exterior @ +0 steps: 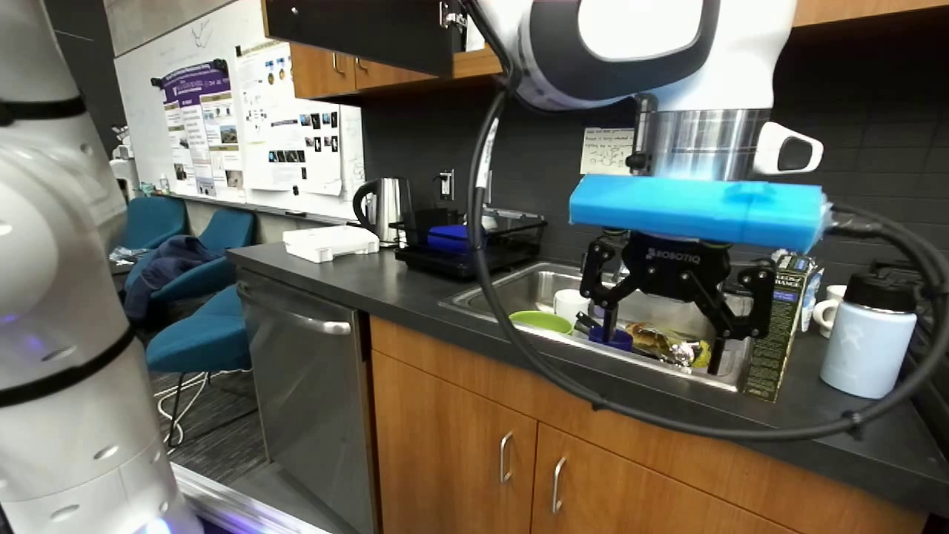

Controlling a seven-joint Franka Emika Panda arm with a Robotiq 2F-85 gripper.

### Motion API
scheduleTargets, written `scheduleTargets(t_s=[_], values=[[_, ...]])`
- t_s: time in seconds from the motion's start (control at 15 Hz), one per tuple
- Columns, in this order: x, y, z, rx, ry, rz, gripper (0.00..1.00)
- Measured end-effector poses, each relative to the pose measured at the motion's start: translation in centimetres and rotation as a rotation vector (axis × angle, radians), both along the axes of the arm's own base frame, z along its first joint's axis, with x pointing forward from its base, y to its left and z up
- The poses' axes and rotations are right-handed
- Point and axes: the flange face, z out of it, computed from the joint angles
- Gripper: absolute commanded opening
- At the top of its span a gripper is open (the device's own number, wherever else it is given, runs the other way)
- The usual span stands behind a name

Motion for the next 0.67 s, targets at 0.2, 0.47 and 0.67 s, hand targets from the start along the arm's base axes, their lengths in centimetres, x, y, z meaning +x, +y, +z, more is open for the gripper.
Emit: scheduleTargets(t_s=[0.2, 0.47, 0.67], values=[[0.7, 1.2, -1.5, -0.012, -0.160, -0.059, 1.00], [2.0, 2.9, -3.0, -0.090, -0.319, -0.059, 1.00], [2.8, 3.6, -3.2, -0.145, -0.399, -0.042, 1.00]])
